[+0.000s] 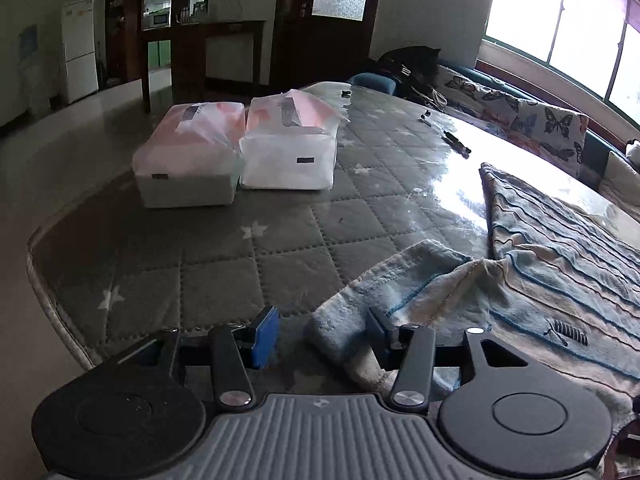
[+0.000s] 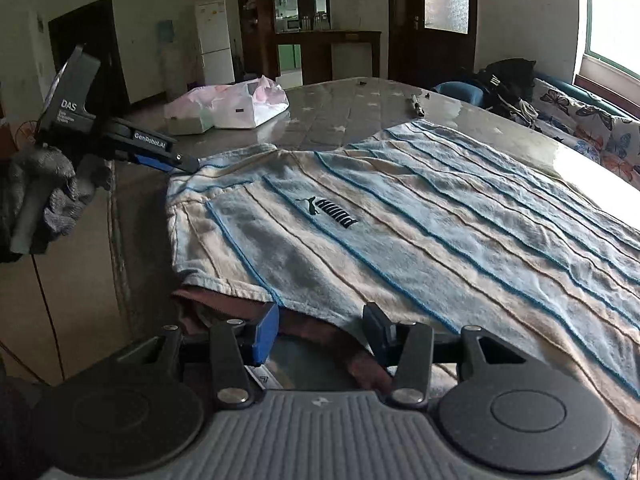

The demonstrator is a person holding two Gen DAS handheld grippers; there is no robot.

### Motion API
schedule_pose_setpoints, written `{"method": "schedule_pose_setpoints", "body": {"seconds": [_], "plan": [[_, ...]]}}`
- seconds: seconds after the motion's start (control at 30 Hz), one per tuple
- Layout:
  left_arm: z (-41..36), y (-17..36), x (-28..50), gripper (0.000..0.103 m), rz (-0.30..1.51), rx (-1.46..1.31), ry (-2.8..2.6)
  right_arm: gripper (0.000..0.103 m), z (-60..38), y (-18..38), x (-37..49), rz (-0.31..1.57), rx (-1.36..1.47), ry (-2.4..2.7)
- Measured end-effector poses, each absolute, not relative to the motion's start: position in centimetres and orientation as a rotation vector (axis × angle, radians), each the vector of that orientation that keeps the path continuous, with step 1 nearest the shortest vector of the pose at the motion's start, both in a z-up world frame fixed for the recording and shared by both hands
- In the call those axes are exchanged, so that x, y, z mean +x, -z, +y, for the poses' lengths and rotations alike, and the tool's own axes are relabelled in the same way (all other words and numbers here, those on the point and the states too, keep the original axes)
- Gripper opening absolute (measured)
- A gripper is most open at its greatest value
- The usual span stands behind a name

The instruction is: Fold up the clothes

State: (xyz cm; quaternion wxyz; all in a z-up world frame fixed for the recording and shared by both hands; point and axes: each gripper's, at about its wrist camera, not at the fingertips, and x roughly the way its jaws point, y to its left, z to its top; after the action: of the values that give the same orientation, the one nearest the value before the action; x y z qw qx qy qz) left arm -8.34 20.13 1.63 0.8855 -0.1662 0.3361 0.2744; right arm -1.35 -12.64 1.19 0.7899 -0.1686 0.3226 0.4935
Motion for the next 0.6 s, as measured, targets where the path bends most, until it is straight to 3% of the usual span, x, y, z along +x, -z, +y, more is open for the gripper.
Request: {"method": "schedule_pose_setpoints", "body": {"seconds": [0.1, 0.13, 0.23, 0.33, 0.6], "plan": [[19.9, -1.6, -8.2, 0.046, 0.690, -0.341, -0.555, 0.048, -12.7, -0.9, -1.4, 0.704, -0.364, -1.062], [19.9, -1.6, -8.1, 0.032, 0.686, -0.340, -0.549, 0.048, -12.8, -0.9, -1.4, 0.703, -0.362, -1.062], [20.0, -1.7, -8.1, 0.013, 0.677, -0.350, -0.533, 0.047, -12.8, -1.0, -1.4, 0.705, -0.360, -1.061], [19.8, -2.5, -8.7, 0.006, 0.631, -0.365, -0.490, 0.047, -12.8, -0.9, -1.3, 0.706, -0.358, -1.060], [16.4, -5.7, -8.9, 0.005, 0.514, -0.371, -0.202, 0.047, -13.0, -1.1, -1.2, 0.705, -0.344, -1.053]]}}
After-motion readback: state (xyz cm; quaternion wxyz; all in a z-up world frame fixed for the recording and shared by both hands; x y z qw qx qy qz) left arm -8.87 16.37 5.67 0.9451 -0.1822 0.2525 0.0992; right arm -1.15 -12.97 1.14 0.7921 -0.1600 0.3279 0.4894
